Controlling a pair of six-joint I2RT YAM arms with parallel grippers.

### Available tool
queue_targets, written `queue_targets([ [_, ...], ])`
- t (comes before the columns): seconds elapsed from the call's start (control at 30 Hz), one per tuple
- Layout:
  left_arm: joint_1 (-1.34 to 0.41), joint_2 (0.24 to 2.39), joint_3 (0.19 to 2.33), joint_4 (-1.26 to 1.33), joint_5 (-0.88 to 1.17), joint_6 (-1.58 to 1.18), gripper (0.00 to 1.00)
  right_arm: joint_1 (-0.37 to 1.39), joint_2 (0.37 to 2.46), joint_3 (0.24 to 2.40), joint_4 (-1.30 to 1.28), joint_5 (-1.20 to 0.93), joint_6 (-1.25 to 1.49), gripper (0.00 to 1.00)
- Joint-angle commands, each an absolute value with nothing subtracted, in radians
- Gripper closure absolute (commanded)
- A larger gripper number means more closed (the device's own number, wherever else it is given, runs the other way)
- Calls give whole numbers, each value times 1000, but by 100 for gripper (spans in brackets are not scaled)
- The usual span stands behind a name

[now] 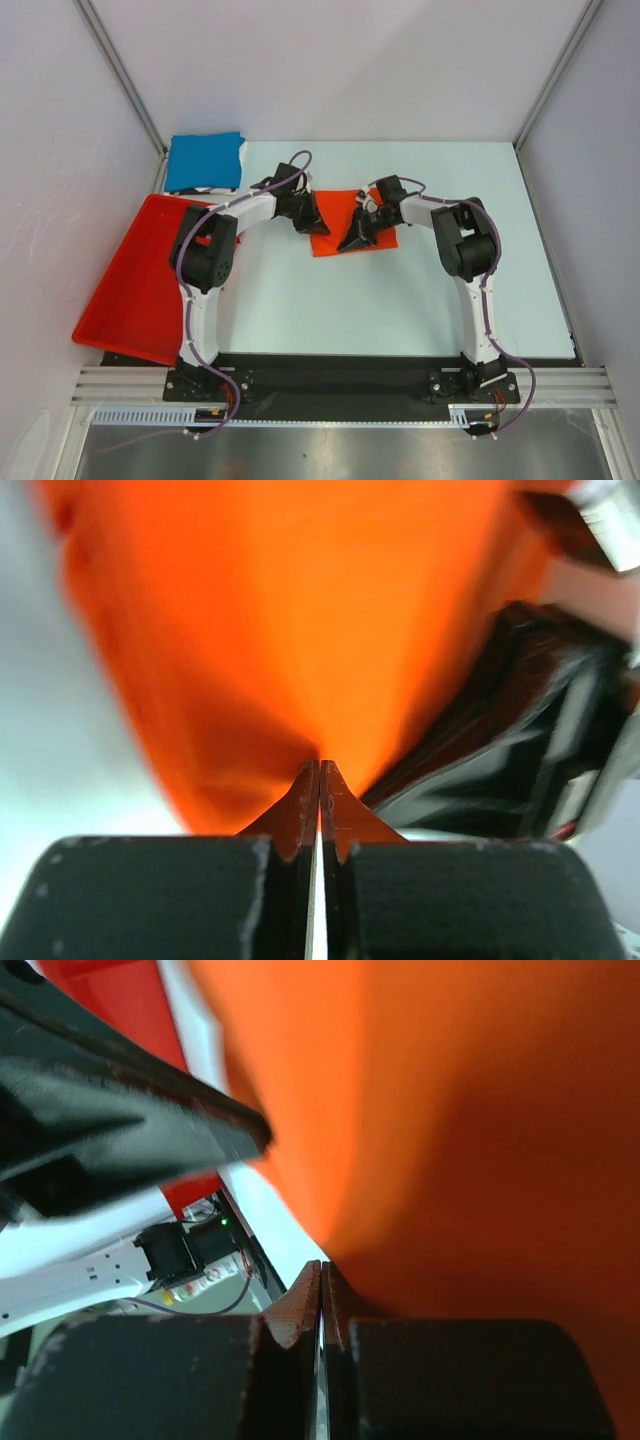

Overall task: Fold and stack the t-shirts
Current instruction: Fold the tshirt

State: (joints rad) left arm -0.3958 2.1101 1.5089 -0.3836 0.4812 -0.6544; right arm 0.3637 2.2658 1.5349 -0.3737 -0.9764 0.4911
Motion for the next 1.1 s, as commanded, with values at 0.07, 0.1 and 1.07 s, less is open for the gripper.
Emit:
queue_targets([
  [0.07,-390,2097,1428,-391,417,-603,99,233,2197,1386,-321,-988,469,98],
  [0.1,-393,2083,1428,-394,401,-588,99,218,2175,1370,-310,-989,468,98],
  [1.07,-262,2345,1681,-118,512,-779,95,114,2493,1673,459,-756,1264,88],
])
